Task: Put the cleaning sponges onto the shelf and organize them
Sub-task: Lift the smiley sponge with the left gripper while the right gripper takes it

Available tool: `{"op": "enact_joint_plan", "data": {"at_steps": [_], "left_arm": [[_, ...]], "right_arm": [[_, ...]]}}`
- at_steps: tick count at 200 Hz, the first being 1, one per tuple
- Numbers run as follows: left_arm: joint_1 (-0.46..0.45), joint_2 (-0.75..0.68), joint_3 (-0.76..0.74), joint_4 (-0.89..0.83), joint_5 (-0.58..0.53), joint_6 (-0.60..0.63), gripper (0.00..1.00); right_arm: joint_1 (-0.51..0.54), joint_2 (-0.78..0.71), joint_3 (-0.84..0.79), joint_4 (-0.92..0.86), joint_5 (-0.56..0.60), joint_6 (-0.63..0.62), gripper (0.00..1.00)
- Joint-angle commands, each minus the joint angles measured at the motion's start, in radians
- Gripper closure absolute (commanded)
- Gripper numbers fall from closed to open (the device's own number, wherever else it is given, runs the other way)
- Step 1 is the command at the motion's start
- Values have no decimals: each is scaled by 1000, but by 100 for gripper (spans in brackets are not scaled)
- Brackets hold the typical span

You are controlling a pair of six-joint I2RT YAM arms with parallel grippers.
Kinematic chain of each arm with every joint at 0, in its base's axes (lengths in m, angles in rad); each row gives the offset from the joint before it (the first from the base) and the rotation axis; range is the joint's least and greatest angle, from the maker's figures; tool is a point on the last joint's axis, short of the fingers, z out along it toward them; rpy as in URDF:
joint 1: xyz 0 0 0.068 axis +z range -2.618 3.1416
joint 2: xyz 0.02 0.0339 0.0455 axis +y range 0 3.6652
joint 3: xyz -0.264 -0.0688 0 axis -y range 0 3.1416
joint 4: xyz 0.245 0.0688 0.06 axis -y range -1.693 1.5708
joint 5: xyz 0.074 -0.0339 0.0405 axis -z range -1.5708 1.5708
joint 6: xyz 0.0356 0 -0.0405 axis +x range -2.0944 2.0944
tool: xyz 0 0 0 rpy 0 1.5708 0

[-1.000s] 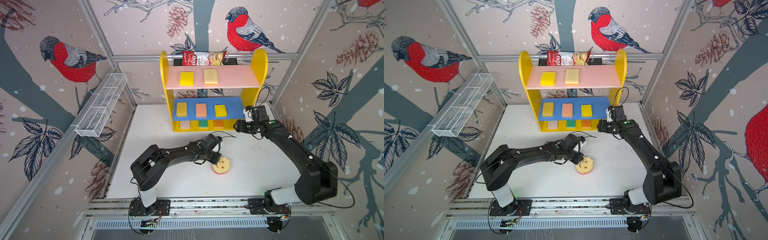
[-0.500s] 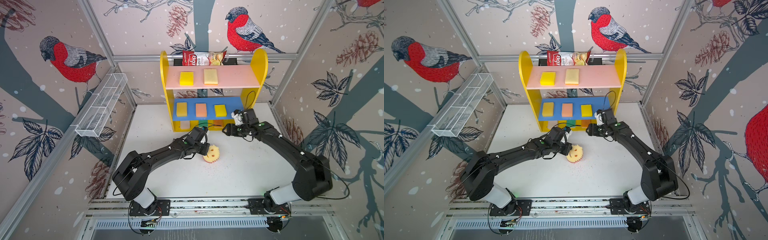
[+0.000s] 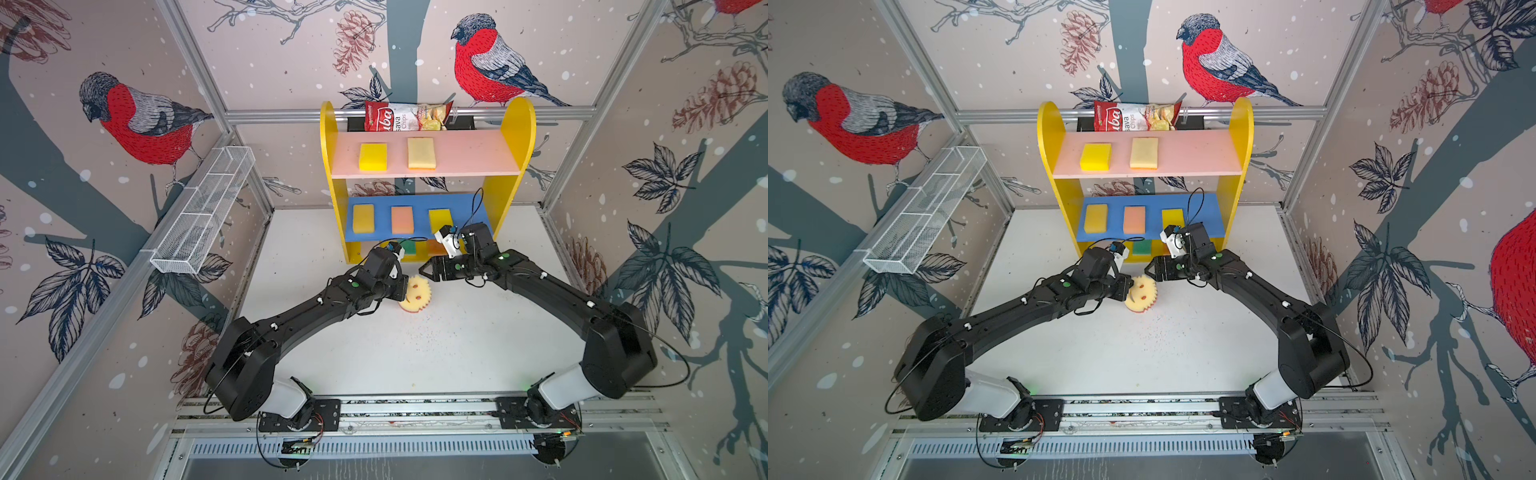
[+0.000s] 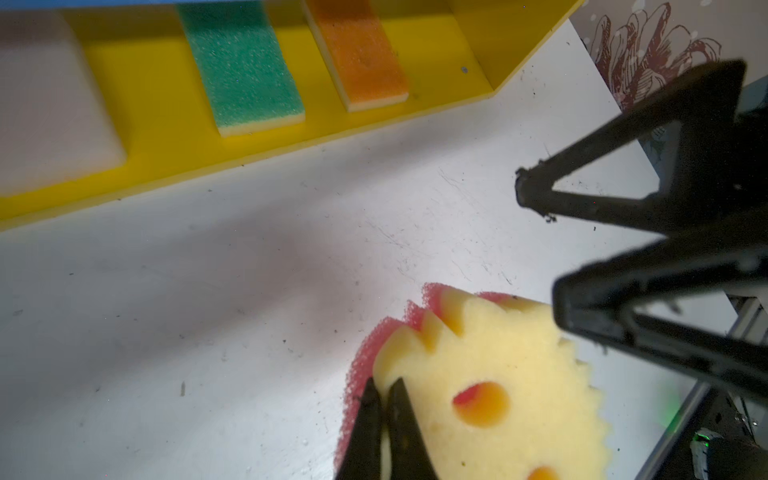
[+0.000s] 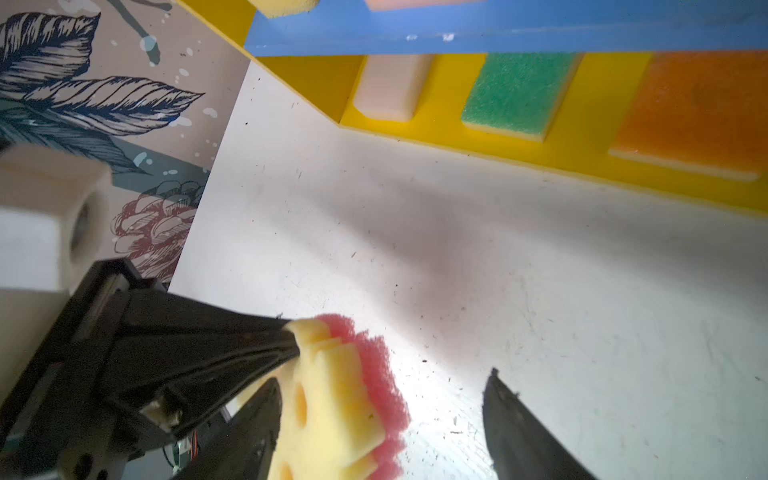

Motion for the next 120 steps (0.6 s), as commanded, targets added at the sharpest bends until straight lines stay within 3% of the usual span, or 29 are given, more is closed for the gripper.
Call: {"op": "enact_joint_plan", "data": {"at_steps": [1,49,81,108,120], "left_arm": [[8,-10,10,-4,-36,-14,100],[13,-10,38,-4,-41,-23,100],[18,-9,54,-5,-38,-22,100],[16,-15,55,9,-32,-21,100],[17,-15,54,17,-32,-18,100]], "right_arm": [[9,-12,-23,27,-75,-16,26],[11,6,-46,37,-108,-9,44],[12,20,-34,64,-146,13,72],[16,40,-22,95,-174,34,74],[20,50,-10,93,-171,36,84]]}}
